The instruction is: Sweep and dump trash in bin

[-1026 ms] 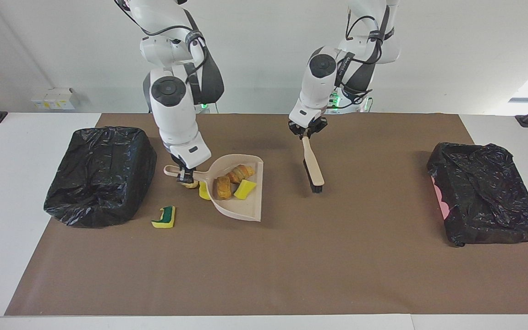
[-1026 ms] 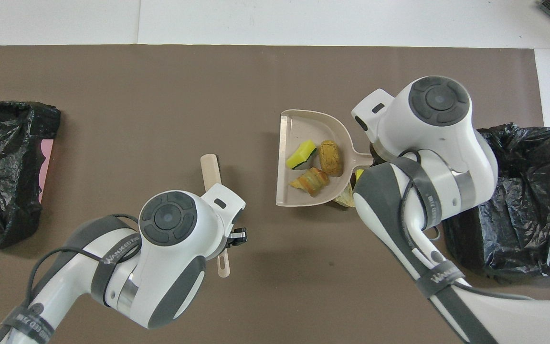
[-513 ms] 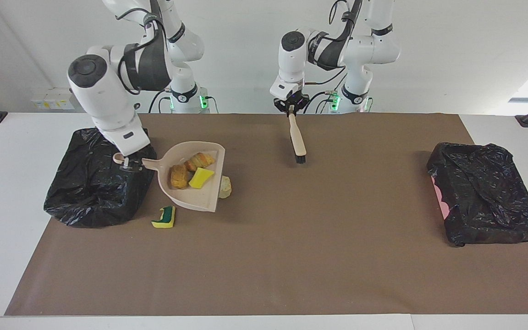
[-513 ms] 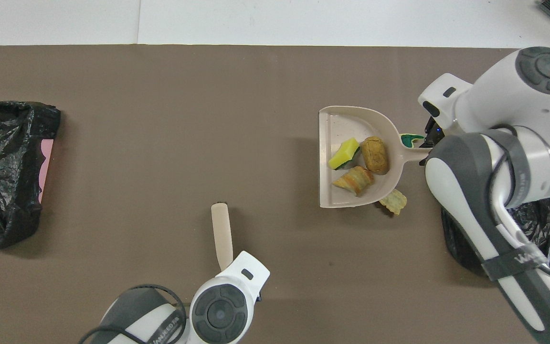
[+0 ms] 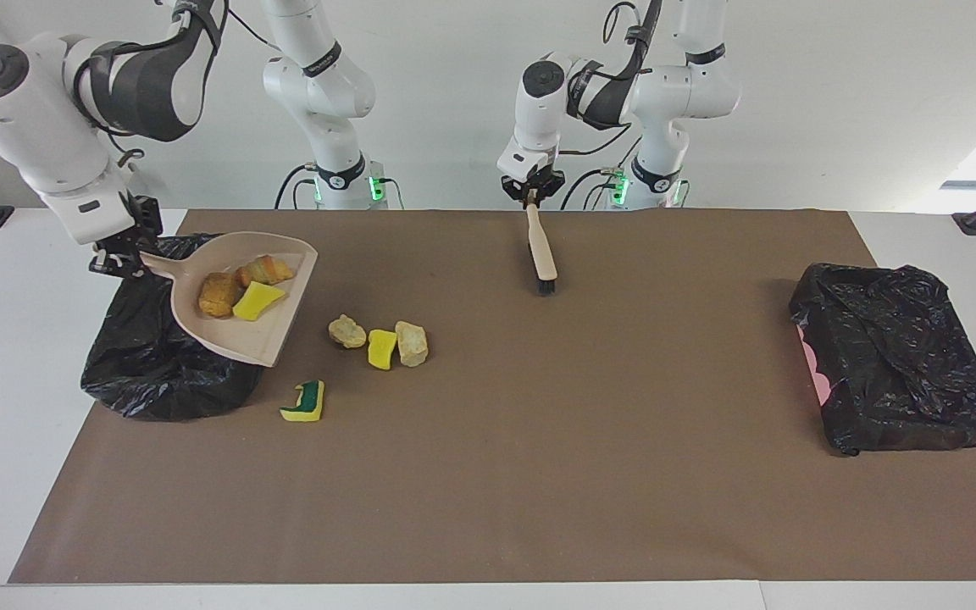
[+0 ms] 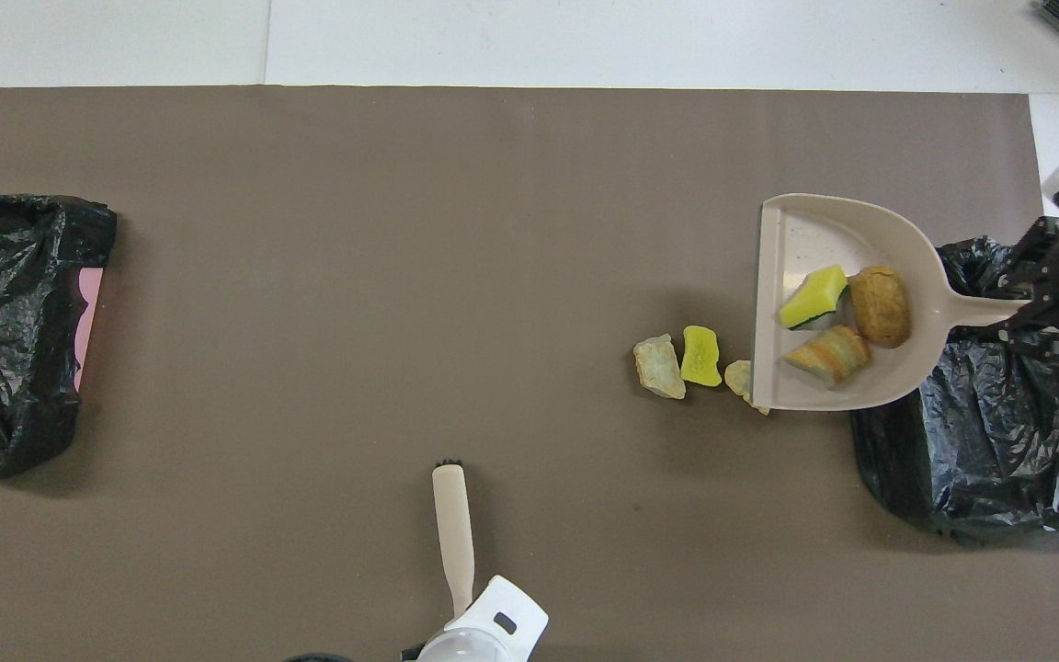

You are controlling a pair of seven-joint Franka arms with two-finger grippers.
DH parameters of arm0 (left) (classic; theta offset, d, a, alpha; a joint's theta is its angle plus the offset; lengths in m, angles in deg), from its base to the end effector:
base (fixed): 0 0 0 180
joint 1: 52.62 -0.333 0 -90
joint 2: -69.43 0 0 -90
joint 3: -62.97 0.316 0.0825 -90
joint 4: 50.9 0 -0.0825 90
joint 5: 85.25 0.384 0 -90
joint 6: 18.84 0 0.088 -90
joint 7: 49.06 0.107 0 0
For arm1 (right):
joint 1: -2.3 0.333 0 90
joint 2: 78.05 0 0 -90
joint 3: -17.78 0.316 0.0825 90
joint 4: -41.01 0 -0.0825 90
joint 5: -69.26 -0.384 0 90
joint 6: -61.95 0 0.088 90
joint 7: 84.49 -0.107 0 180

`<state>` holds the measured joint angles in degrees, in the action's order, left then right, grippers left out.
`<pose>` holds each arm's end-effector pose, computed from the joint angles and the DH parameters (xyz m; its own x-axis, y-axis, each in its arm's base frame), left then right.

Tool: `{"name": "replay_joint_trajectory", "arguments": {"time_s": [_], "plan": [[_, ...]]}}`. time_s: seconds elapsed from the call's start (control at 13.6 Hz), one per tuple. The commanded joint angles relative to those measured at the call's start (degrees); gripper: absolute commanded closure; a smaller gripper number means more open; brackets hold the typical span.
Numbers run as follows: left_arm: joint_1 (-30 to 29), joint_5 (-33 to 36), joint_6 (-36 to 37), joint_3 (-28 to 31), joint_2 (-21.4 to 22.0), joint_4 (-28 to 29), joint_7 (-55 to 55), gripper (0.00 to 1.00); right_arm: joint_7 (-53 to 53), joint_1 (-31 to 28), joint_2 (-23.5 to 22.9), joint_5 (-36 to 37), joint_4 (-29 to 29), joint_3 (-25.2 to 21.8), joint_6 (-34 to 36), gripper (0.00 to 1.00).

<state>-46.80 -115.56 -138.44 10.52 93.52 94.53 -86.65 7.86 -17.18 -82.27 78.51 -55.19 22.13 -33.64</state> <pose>0.2069 -0.3604 0.3492 0.9863 0.0118 -0.1646 0.0088 -0.9998 -0.0189 0.5525 -0.1670 0.5410 0.1902 0.9704 -0.1490 0.9745 -0.2050 -0.0913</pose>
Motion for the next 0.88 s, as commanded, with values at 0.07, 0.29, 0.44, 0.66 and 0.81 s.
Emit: {"name": "replay_joint_trajectory", "arguments": {"time_s": [0.07,0.29,0.44,0.66,0.81], "plan": [[0.2,-2.0,0.0,0.9,1.1,1.4,4.7,1.00,2.8,-4.1,2.0,8.6,-2.1,0.7,-2.0,1.00],[-0.5,-2.0,2.3,1.0,1.0,1.0,4.8,0.72,2.8,-6.5,5.4,18.8,-8.5,0.7,-8.1,1.00],[-1.8,-2.0,1.6,1.1,0.0,0.5,4.9,0.16,2.8,-8.1,7.6,24.3,-12.2,0.7,-11.5,1.00],[-3.4,-0.8,0.7,1.3,-3.2,-2.8,7.6,0.00,2.5,-8.3,10.2,32.4,-16.3,0.7,-14.5,1.00],[-4.6,6.4,0.1,3.2,-6.8,-6.4,8.0,0.00,1.7,-7.9,12.8,34.1,-20.4,0.7,-15.8,1.00]]}}
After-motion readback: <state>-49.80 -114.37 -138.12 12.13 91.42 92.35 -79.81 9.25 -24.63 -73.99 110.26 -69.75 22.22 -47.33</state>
